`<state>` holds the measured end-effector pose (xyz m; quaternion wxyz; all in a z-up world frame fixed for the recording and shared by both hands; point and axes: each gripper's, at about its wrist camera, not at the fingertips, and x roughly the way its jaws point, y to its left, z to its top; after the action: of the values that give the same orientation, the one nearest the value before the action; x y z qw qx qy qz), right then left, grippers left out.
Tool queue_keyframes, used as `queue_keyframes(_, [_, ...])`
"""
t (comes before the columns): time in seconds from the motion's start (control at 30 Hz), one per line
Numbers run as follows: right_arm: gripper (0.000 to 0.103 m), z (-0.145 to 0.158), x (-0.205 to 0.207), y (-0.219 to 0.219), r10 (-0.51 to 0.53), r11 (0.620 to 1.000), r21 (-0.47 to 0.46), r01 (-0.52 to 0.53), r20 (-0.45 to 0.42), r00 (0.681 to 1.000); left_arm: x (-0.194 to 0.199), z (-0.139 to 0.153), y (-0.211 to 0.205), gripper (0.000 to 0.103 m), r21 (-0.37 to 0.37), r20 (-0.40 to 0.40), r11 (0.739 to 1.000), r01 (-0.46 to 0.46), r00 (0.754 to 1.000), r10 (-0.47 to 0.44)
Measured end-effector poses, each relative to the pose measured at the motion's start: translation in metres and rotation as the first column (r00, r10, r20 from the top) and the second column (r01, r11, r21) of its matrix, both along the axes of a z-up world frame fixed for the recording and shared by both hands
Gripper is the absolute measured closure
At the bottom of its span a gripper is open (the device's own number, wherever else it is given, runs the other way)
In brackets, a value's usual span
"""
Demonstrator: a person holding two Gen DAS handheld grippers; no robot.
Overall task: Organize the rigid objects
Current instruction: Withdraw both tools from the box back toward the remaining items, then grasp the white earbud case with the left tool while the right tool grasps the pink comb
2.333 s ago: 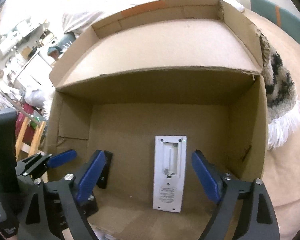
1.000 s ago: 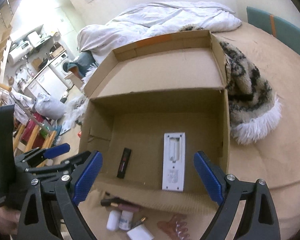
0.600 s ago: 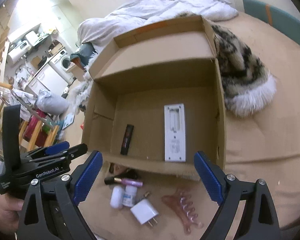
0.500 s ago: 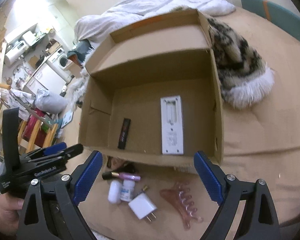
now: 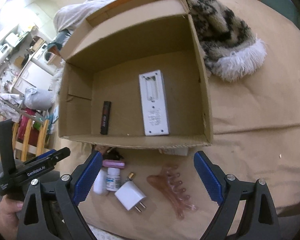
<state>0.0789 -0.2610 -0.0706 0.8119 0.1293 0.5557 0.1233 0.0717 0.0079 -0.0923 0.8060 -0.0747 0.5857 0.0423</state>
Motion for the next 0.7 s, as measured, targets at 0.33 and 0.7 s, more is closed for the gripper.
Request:
queue_keyframes(0.33, [0.005, -0.054, 0.007, 0.006, 0.033, 0.992, -0.107, -0.061, -0.245, 0.969, -0.003, -0.021, -0.022, 0.039, -0.035, -0.088, 0.998, 0.059, 0.994, -0.062])
queue_keyframes(0.7, [0.042, -0.091, -0.002, 0.053, 0.188, 0.899, -0.317, -0.303, -0.347, 0.919, -0.001, -0.053, -0.065, 0.068, -0.093, -0.206, 0.984, 0.150, 0.964, -0.167])
